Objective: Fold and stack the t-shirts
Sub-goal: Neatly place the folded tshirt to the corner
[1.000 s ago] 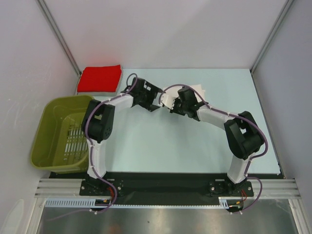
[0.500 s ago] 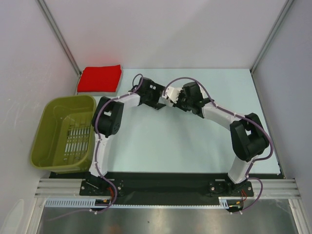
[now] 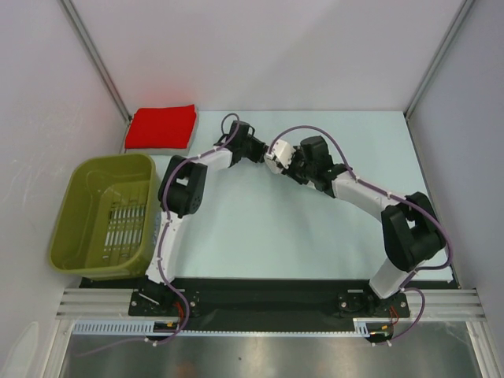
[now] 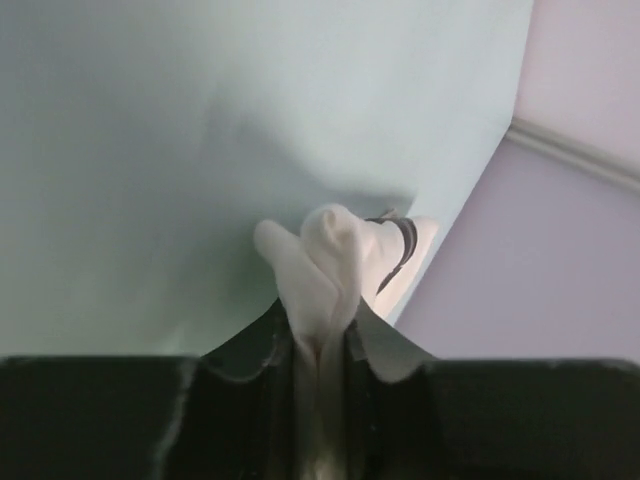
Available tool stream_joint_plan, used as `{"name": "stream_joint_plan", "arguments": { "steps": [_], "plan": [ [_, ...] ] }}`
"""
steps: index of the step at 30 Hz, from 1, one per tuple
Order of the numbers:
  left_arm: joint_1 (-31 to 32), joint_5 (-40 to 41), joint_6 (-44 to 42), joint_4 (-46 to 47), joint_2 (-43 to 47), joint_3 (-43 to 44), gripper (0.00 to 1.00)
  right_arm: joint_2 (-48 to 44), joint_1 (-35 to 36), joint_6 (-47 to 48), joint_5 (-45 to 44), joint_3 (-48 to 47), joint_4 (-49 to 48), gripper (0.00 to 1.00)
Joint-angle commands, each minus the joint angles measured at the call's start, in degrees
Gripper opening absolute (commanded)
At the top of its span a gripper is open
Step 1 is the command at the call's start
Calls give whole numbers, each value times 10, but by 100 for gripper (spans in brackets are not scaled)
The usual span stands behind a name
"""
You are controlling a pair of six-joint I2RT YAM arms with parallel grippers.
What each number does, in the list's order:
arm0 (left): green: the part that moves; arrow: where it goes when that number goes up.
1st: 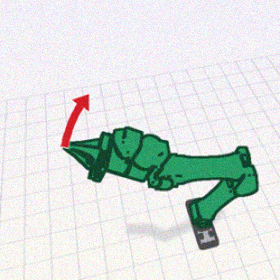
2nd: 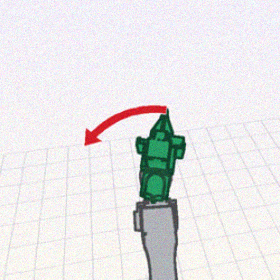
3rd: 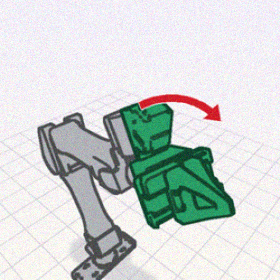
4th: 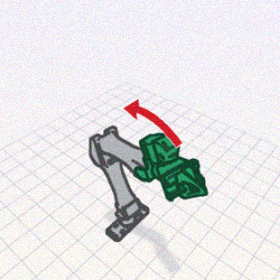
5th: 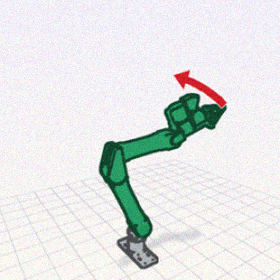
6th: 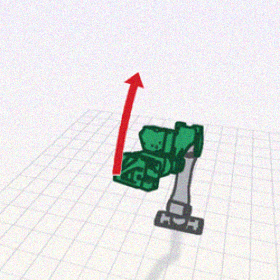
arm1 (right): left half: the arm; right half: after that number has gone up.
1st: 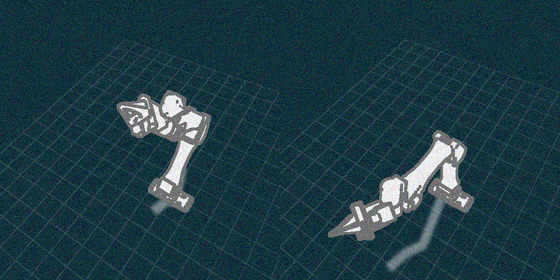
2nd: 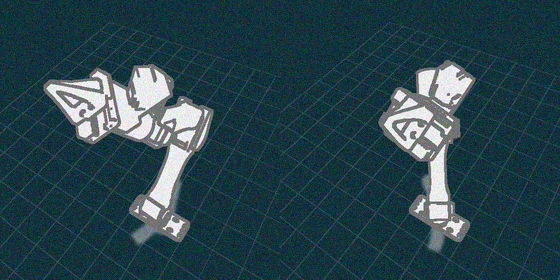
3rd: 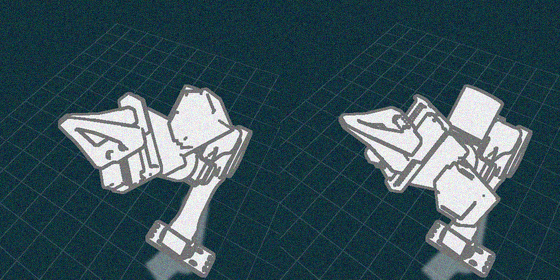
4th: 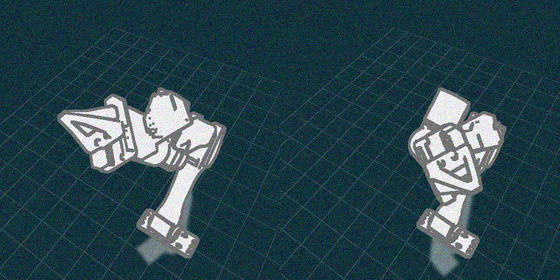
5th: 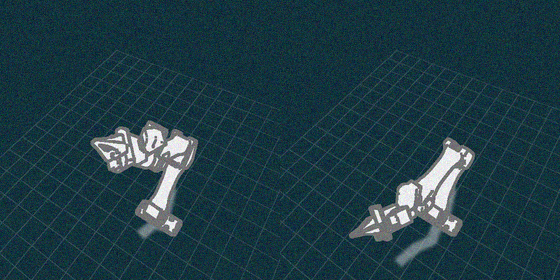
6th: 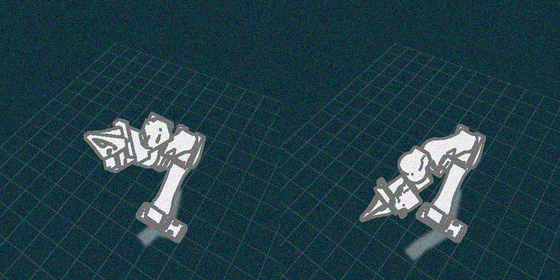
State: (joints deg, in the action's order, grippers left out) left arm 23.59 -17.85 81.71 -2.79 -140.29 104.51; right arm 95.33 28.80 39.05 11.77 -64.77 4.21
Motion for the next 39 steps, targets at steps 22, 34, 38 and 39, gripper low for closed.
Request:
{"name": "stream_joint_plan", "arguments": {
  "steps": [22, 34, 38, 39],
  "plan": [
    [-105, 43, -664, -390, 166, 186, 0, -415, 80, -230, -117, 254, 70, 90],
    [-164, 24, -778, -413, 170, 329, 0, -425, 92, -236, -107, 241, 143, 90],
    [-182, -5, -799, -411, 186, 339, 0, -416, 92, -236, -88, 231, 150, 89],
    [-184, 0, -802, -412, 191, 342, 0, -411, 93, -235, -84, 229, 150, 89]
  ]
}}
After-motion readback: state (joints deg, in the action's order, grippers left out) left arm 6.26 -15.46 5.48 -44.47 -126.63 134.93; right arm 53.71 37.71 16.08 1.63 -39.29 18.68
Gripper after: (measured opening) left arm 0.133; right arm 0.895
